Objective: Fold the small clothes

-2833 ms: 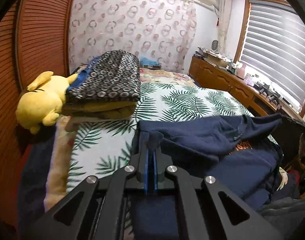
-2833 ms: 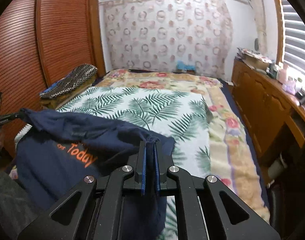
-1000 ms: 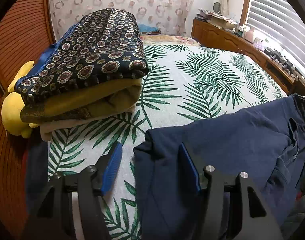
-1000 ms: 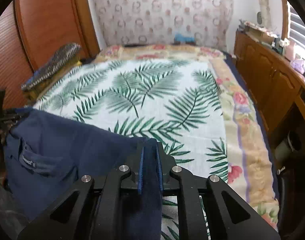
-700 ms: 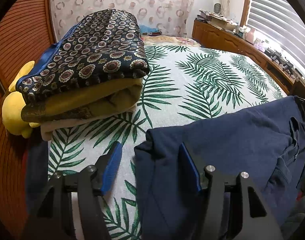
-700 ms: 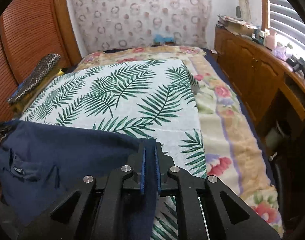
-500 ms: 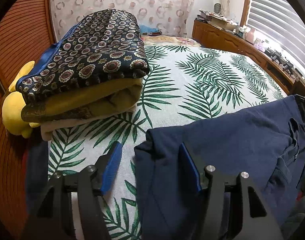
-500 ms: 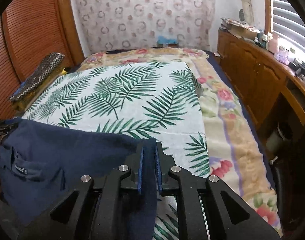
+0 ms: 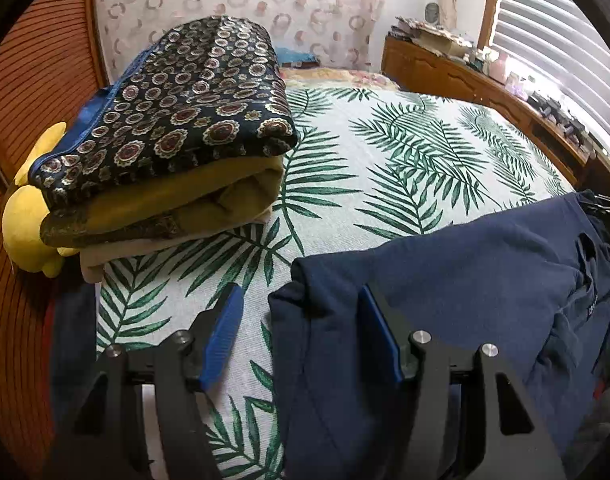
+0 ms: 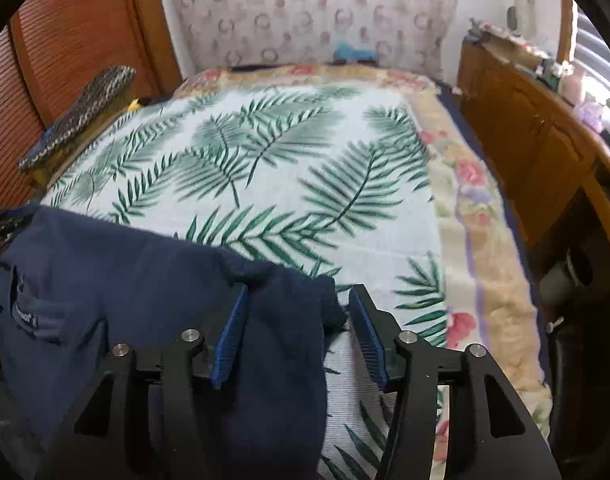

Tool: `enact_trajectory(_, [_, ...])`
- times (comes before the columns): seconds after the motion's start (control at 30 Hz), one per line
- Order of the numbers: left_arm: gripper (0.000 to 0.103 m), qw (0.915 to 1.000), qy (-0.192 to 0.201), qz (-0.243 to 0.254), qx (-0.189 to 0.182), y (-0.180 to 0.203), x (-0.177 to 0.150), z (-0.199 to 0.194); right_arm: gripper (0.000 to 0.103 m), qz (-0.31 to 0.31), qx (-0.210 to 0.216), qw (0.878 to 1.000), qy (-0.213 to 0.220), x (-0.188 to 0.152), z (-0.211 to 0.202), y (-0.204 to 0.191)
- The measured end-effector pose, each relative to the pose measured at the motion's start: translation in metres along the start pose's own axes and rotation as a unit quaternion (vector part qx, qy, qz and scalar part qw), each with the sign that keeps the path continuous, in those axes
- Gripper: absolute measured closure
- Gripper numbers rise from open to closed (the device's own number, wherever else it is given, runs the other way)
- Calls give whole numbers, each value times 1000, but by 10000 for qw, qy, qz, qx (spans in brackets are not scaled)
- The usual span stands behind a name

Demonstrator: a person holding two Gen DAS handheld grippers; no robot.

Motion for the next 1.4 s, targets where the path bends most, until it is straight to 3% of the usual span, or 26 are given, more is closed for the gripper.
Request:
enact_trajectory(0.1, [44,9999,-133,69,-40,2,1,1,42,-66,50,10000,-7,-1,0,-3])
enact_trajectory(0.17, [50,9997,-181,101,-128,6,1,0,42,-122,102,9999,-37,-2,0,-6])
enact_trajectory(0.23, [63,9994,-214,143,-237,11,1,-1,44,-236,172,9996,-41,-3,0,-11])
enact_trajectory(0.27, [67,9993,-223,153,-266,13,1,-1,49,-294,159,9994,-23,-3,0,-13])
enact_trajectory(0.33, [80,9990,-224,207,-330,19,1,-3,74,-354,274,9990,16,-4,-1,-19])
enact_trajectory(0.4, [94,9988,-158,286,-373,26,0,-7,83,-462,397,9981,66,-6,-4,-28])
enact_trajectory(0.57, [96,9968,575,-123,-537,37,16,-54,90,-337,498,9975,377,-5,-23,-37])
enact_trajectory(0.77, [97,9799,1692,-559,-900,47,56,-154,92,-205,666,9876,1407,30,-109,-65])
enact_trajectory(1.0, [97,9576,2695,-271,-976,63,119,-259,92,-355,534,9694,2369,82,-229,-86])
enact_trajectory(1.2, [97,9328,3456,-120,-1011,68,171,-318,92,-632,544,9478,3078,129,-309,-106])
enact_trajectory(1.4, [97,9143,3913,-27,-1049,68,213,-362,92,-834,533,9318,3493,174,-367,-116])
Point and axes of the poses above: each gripper's, at about its wrist camera, not at the fingertips, and z roughly the way its jaws point, y to its right, x to its top, the point moved 10 cm from there along z, roughly the way its jaws point, and after that the axes turned 12 degrees about y, right-handed, at the moved point
